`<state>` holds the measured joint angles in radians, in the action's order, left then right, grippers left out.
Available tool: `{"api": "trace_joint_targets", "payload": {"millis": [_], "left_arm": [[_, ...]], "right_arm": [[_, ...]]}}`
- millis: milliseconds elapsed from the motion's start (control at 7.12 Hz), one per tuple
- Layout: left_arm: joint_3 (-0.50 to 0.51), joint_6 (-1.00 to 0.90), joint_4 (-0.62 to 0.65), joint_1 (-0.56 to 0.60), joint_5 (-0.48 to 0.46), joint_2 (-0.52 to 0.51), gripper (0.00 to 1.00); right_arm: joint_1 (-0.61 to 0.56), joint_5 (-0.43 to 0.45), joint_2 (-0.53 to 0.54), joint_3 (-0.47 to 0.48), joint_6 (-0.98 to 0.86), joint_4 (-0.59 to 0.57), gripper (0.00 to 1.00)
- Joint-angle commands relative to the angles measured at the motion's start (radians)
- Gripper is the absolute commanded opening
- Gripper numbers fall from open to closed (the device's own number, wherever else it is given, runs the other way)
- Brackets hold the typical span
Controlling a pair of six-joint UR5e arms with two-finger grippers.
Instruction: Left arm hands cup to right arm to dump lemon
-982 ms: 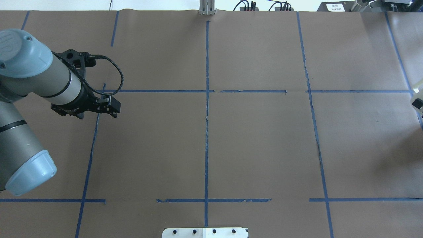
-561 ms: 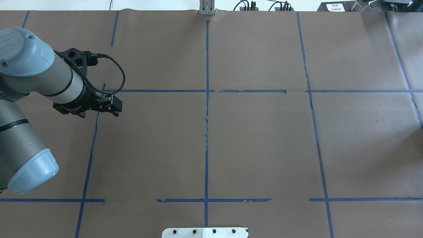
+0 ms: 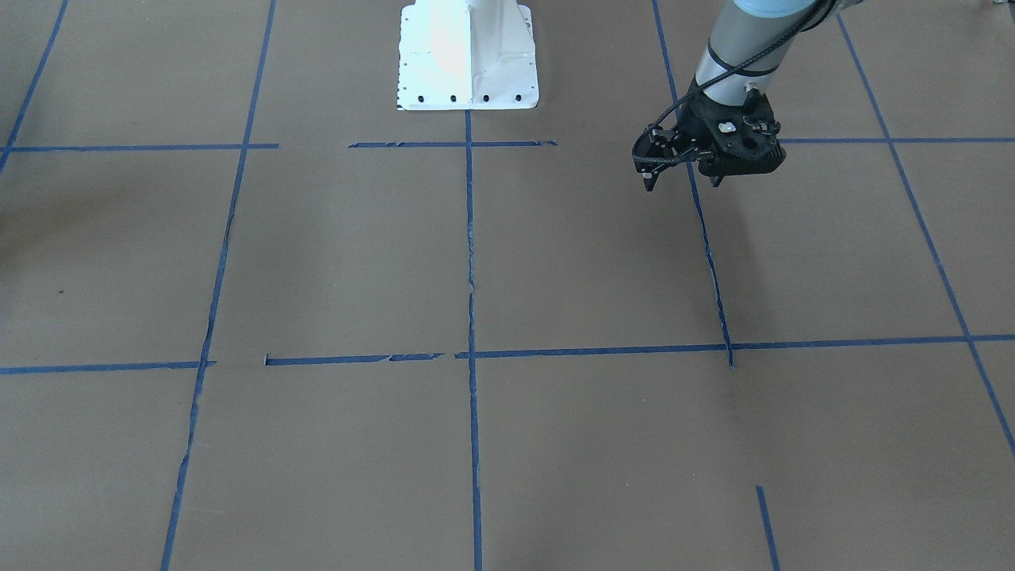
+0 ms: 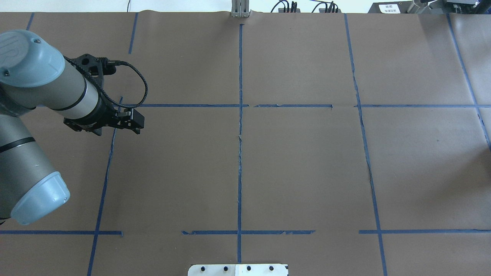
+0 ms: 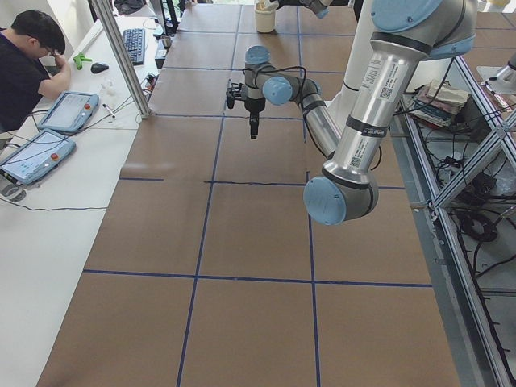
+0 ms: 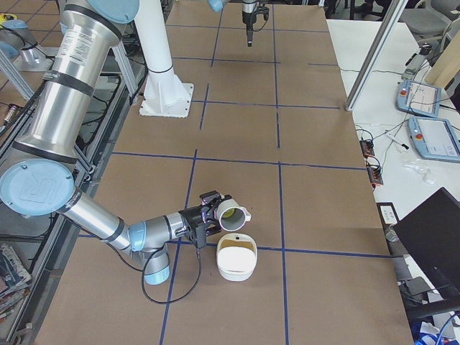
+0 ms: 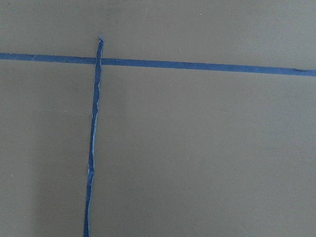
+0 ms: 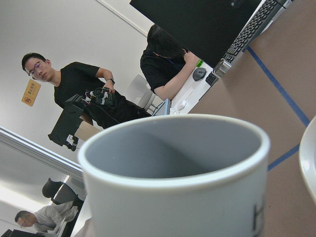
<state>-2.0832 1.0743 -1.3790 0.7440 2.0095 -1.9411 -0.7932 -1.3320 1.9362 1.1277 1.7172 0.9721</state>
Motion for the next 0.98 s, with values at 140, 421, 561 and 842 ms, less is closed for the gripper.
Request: {"api": "trace_joint_targets", "payload": {"millis": [140, 421, 561, 842], "left_arm": [[0.002, -0.001, 0.0, 0.0, 0.0, 0.001, 1.0], [0.002, -0.002, 0.002, 0.0, 0.0, -0.002, 1.0], [0.005, -0.002, 0.002, 0.0, 0.0, -0.004, 1.0], [0.009, -0.007, 0.0, 0.0, 0.0, -0.004, 1.0]], "right_arm": [[0.0, 0.062, -0.01, -0.003, 0.337, 0.074, 0.02], [0.0, 0.14, -0.025, -0.003, 0.508, 0.123, 0.04], [0.0, 0.158, -0.036, 0.0, 0.6, 0.134, 0.04], [0.002, 0.218, -0.066, -0.002, 0.776, 0.18, 0.04]]}}
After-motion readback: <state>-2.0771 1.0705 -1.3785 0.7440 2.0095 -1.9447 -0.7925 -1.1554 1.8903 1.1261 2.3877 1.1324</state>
